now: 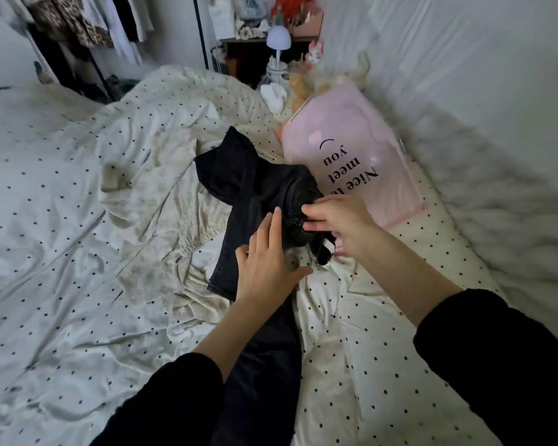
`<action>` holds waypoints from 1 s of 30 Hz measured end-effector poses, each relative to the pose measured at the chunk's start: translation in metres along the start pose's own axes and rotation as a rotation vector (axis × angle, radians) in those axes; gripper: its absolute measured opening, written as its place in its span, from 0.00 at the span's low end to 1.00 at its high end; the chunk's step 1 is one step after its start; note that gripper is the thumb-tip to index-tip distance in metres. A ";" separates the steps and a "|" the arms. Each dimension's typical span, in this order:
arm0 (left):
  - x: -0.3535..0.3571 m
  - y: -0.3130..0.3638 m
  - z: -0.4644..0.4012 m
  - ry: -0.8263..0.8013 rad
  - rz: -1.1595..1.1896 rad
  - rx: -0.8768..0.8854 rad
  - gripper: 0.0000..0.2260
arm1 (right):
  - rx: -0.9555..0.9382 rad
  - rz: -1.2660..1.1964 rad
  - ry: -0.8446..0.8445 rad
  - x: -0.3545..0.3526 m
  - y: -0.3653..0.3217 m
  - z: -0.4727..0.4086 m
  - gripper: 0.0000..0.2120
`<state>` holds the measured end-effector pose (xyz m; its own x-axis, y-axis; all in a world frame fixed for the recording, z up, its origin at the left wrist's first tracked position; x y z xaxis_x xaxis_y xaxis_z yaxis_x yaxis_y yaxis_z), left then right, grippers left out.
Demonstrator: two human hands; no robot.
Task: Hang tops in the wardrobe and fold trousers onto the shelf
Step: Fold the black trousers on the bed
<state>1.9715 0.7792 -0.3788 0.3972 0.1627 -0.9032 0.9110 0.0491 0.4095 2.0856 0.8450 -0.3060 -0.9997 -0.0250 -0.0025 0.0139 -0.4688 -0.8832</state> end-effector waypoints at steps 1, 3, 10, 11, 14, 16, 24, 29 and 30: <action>-0.011 0.002 -0.002 0.041 0.048 0.006 0.42 | -0.035 0.022 -0.029 0.007 -0.011 0.011 0.06; -0.047 0.002 -0.003 0.161 0.179 0.058 0.27 | -0.134 0.128 -0.050 0.021 -0.036 0.038 0.06; -0.168 -0.028 -0.010 0.193 0.351 0.101 0.05 | -0.392 0.156 0.078 0.061 -0.060 0.113 0.06; -0.180 -0.029 -0.008 0.177 0.360 0.087 0.05 | -0.449 0.202 0.124 0.066 -0.049 0.120 0.09; -0.214 -0.029 0.001 0.100 0.365 0.156 0.04 | -0.575 0.320 0.299 0.077 -0.014 0.152 0.12; -0.234 -0.030 0.003 0.097 0.369 0.168 0.03 | -0.571 0.337 0.420 0.072 0.005 0.163 0.15; -0.309 -0.023 0.015 0.142 0.377 0.260 0.08 | -0.290 0.563 0.247 0.091 0.040 0.174 0.16; -0.337 -0.040 0.023 0.177 0.453 0.150 0.04 | -0.211 0.749 0.259 0.069 0.014 0.188 0.05; -0.341 -0.045 0.024 0.186 0.463 0.116 0.04 | -0.204 0.800 0.293 0.059 0.007 0.189 0.07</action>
<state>1.7977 0.6978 -0.0918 0.7453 0.3142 -0.5881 0.6547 -0.1779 0.7347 2.0305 0.6732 -0.2232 -0.6568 -0.0376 -0.7532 0.7376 -0.2400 -0.6312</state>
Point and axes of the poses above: each hand's wrist, its own z-axis away from the middle knuckle, its own x-axis out of the palm, y = z × x, the point moved 3 cm from there along -z, towards the middle knuckle, and after that the axes turned 9 degrees about -z, right-handed, at the moved point
